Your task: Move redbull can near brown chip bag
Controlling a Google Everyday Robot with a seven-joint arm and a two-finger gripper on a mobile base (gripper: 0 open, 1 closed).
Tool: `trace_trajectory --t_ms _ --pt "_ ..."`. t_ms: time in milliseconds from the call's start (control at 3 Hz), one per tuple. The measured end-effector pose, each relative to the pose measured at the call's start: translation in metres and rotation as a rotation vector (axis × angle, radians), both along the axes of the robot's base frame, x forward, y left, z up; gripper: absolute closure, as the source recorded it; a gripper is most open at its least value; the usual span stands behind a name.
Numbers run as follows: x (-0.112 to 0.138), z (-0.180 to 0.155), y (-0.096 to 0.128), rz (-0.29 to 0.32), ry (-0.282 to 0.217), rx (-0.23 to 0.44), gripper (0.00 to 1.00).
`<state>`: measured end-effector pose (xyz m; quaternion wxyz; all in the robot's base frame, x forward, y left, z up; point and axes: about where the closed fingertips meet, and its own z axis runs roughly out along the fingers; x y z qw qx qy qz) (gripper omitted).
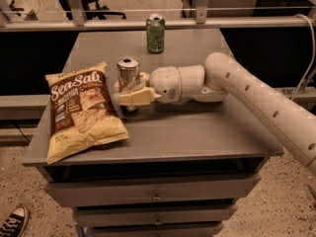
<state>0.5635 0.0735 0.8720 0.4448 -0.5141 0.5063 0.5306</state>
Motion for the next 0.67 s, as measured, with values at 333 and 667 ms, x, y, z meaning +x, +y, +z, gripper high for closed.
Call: trace_trajectory --t_ms 333,667 --pt "-0.0070 -0.0004 0.0059 0.034 0.007 0.002 0.39" --pt "-0.0093 0.0002 0.0078 0.052 0.001 -0.003 0.16"
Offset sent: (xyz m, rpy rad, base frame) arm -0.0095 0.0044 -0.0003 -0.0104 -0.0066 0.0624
